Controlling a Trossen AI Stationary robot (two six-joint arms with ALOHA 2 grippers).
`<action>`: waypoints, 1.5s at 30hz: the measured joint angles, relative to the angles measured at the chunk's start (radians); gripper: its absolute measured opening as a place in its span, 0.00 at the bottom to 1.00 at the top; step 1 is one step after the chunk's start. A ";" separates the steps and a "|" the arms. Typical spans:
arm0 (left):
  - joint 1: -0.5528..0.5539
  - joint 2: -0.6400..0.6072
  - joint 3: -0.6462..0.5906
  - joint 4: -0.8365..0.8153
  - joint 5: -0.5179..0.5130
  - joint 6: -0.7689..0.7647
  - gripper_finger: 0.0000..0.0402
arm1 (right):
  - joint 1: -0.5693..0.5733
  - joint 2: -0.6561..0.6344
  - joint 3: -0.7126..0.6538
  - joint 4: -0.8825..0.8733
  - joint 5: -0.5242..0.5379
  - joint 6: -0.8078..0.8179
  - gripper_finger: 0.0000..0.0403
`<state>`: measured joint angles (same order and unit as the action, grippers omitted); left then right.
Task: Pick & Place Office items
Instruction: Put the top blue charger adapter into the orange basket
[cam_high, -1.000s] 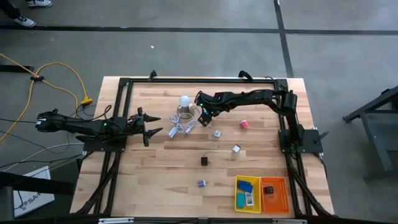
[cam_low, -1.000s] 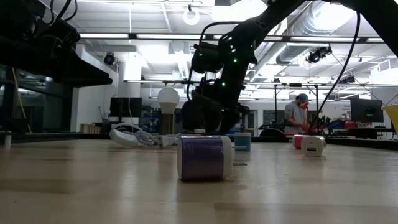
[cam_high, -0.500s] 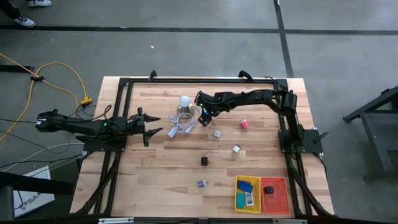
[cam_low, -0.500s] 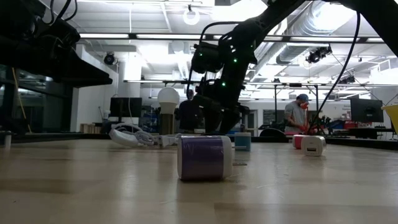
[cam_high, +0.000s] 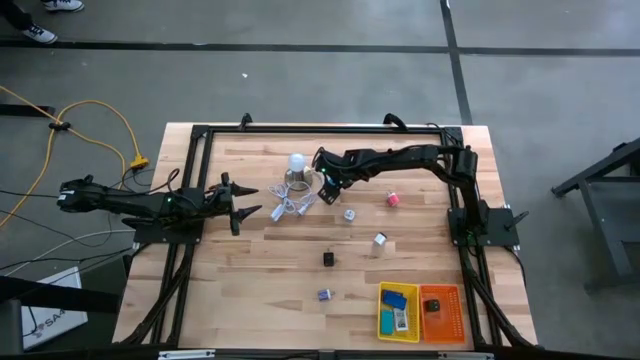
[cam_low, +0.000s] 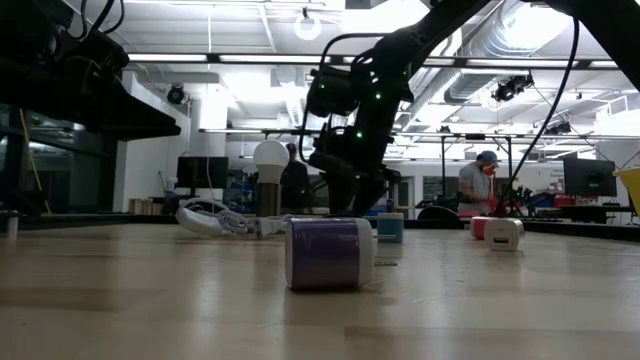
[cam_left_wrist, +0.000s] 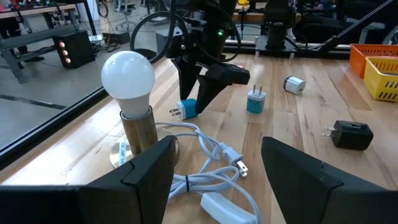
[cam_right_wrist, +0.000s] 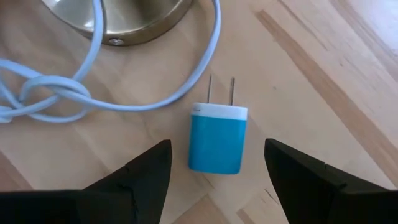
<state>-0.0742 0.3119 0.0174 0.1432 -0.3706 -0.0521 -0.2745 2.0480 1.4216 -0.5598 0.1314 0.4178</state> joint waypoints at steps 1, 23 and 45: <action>0.000 0.000 0.000 0.000 0.000 0.000 0.57 | 0.000 0.000 0.000 0.000 0.000 0.000 0.61; 0.000 0.000 0.000 0.000 0.000 0.000 0.57 | 0.000 0.000 0.000 0.000 0.000 -0.002 0.59; 0.000 0.000 0.000 0.000 0.000 0.000 0.57 | 0.000 0.000 0.000 0.000 0.000 0.001 0.29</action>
<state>-0.0740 0.3122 0.0174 0.1429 -0.3706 -0.0521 -0.2745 2.0476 1.4220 -0.5598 0.1314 0.4187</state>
